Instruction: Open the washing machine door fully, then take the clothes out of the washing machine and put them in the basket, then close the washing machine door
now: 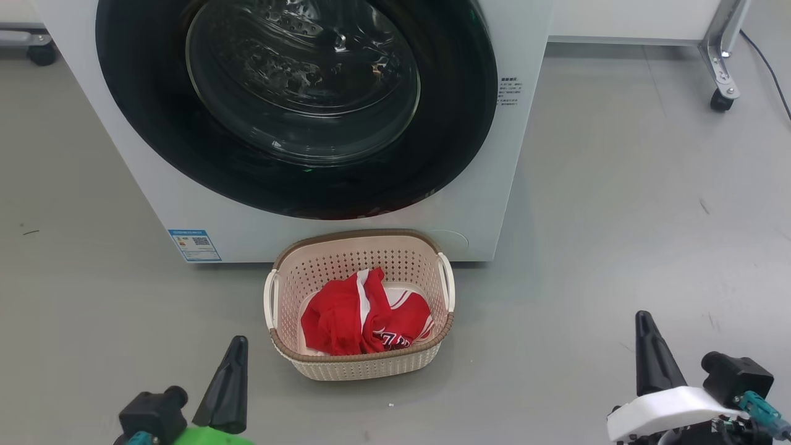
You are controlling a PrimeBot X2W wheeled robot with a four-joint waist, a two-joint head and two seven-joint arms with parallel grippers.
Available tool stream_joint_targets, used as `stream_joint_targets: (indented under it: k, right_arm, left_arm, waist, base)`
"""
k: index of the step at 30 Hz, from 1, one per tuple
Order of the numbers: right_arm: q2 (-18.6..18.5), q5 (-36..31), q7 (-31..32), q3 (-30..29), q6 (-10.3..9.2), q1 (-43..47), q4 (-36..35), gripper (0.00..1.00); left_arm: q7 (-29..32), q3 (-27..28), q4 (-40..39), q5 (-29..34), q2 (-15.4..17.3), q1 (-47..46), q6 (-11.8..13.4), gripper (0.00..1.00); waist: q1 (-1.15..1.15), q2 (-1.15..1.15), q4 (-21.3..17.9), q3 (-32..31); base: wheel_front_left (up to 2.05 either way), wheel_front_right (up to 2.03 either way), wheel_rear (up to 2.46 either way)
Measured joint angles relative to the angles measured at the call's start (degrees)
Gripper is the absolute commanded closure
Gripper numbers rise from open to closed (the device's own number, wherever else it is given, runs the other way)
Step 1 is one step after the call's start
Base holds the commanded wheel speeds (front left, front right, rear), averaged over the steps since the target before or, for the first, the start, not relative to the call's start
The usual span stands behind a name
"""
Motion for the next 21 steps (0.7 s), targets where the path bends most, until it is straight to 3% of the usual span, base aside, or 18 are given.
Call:
stream_joint_targets:
  k: [21]
  right_arm:
    - [0.43, 16.03, 4.03, -3.63, 1.68, -1.44, 1.09, 1.00]
  left_arm:
    - [3.46, 3.90, 1.67, -16.30, -0.12, -0.31, -0.49, 1.00]
  waist:
    - [0.00, 0.00, -0.88, -0.31]
  base:
    - [0.00, 0.00, 0.00]
